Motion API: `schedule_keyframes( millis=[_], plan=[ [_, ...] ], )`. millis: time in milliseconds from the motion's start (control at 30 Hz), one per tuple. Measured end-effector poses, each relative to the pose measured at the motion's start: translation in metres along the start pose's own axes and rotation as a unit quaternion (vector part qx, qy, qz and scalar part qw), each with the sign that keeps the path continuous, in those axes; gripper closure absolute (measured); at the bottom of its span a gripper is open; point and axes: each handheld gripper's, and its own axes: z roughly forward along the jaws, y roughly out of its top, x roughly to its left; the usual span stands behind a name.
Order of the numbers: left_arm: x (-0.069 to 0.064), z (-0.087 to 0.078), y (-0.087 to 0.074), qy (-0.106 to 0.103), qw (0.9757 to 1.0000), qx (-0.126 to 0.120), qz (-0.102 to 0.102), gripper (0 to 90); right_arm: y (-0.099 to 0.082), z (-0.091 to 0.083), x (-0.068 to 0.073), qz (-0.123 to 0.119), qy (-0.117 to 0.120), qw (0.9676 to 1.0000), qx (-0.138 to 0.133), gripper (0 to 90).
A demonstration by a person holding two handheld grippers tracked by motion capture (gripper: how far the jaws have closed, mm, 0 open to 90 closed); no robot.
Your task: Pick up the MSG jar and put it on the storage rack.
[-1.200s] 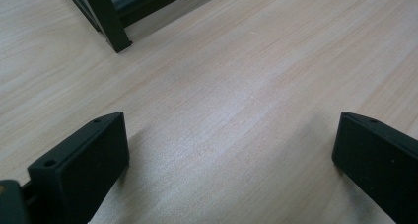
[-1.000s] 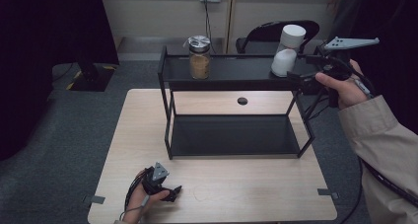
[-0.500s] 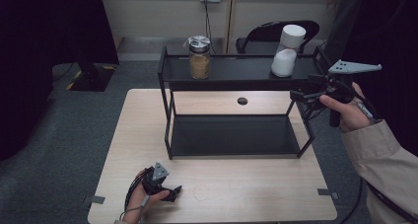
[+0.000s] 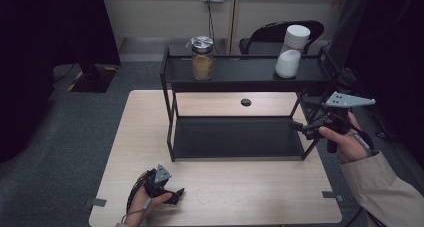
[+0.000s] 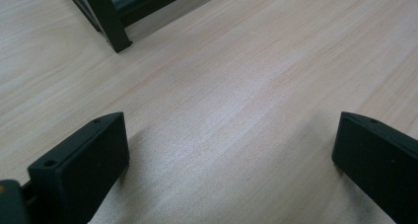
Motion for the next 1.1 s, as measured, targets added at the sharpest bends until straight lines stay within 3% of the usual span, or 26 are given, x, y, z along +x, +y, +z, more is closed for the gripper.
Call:
schedule_keyframes(
  millis=[500,800,1100],
  plan=[
    [0.0,0.0,0.0,0.0,1.0,0.0,0.0,0.0,-0.062,0.008,0.015,0.022,0.01,0.9997,0.007,0.0],
    [0.0,0.0,0.0,0.0,1.0,0.0,0.0,0.0,-0.094,0.019,0.027,0.013,0.013,0.9998,0.013,0.0],
    [0.0,0.0,0.0,0.0,1.0,0.0,0.0,0.0,-0.122,0.034,0.033,0.012,0.025,0.9989,0.039,0.0]
  ],
)
